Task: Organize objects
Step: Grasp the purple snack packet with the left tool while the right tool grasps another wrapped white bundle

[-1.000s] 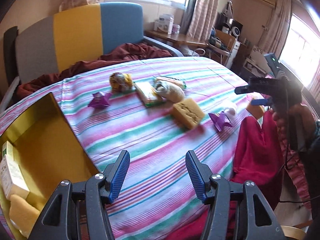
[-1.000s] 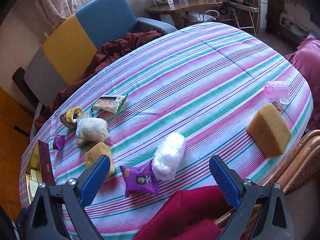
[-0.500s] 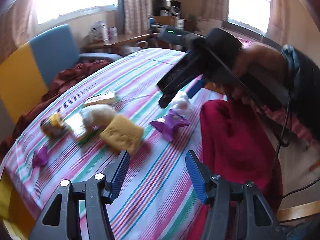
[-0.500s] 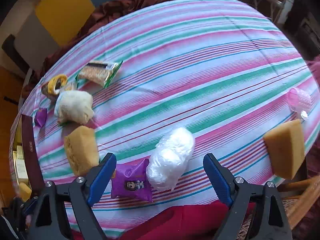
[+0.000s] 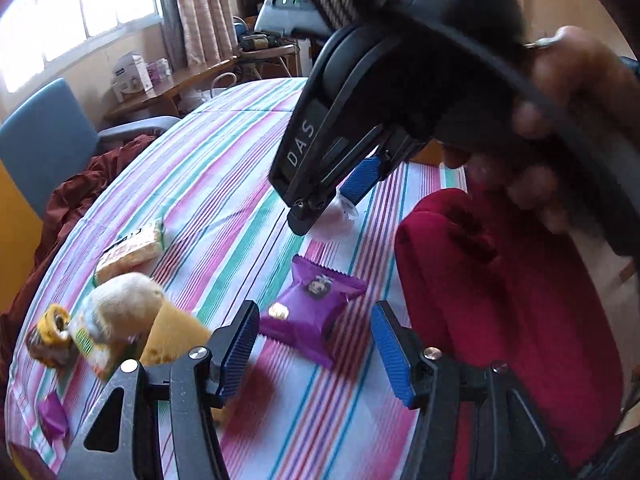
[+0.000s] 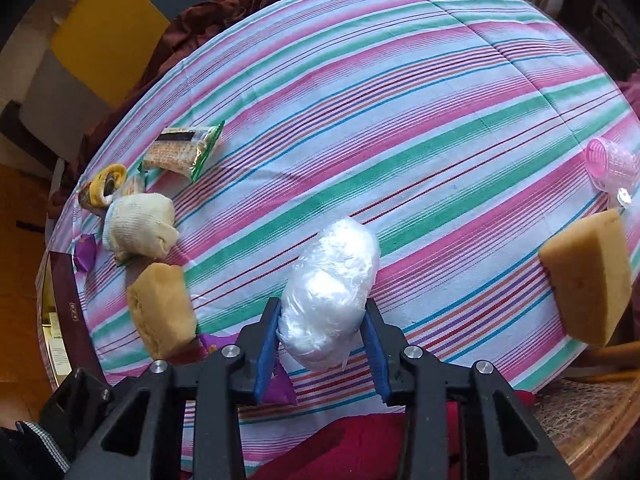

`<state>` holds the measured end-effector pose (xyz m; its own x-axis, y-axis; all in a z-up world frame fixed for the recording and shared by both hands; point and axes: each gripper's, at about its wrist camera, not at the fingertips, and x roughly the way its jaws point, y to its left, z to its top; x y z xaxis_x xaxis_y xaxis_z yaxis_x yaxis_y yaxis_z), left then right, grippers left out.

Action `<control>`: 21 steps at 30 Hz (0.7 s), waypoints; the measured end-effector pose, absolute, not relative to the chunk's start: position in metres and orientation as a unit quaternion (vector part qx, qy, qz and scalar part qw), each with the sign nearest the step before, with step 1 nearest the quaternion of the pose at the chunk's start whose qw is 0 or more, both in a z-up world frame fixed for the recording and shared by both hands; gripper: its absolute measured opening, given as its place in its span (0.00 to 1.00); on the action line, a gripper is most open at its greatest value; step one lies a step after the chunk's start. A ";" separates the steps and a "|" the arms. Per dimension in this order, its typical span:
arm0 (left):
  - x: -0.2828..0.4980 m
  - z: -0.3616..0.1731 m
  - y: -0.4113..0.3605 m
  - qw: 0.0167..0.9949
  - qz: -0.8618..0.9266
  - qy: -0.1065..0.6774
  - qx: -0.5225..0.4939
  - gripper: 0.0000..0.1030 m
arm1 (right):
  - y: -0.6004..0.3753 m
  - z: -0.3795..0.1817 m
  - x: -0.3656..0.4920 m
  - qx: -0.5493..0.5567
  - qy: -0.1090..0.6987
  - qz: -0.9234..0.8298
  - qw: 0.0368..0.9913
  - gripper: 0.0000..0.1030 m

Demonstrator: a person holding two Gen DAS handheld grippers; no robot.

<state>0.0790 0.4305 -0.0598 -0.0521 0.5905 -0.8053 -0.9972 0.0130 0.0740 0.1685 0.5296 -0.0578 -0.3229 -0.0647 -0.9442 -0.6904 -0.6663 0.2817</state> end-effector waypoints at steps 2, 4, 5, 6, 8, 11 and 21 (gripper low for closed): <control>0.077 -0.066 0.441 0.626 0.628 0.356 -0.296 0.57 | 0.532 -0.057 0.172 -0.535 0.363 0.734 0.208 0.50; 0.076 -0.073 0.449 0.629 0.617 0.365 -0.301 0.57 | 0.536 -0.057 0.174 -0.524 0.385 0.733 0.198 0.66; 0.075 -0.077 0.454 0.628 0.613 0.372 -0.303 0.57 | 0.538 -0.057 0.177 -0.520 0.393 0.733 0.195 0.68; 0.075 -0.080 0.457 0.628 0.609 0.377 -0.305 0.57 | 0.539 -0.057 0.177 -0.518 0.400 0.732 0.192 0.68; 0.074 -0.087 0.463 0.626 0.606 0.380 -0.310 0.53 | 0.543 -0.056 0.168 -0.514 0.411 0.731 0.180 0.69; 0.070 -0.092 0.462 0.631 0.604 0.357 -0.332 0.42 | 0.545 -0.057 0.169 -0.507 0.423 0.731 0.173 0.72; 0.085 -0.090 0.389 0.588 0.664 0.308 -0.344 0.38 | 0.545 -0.057 0.167 -0.501 0.421 0.733 0.188 0.72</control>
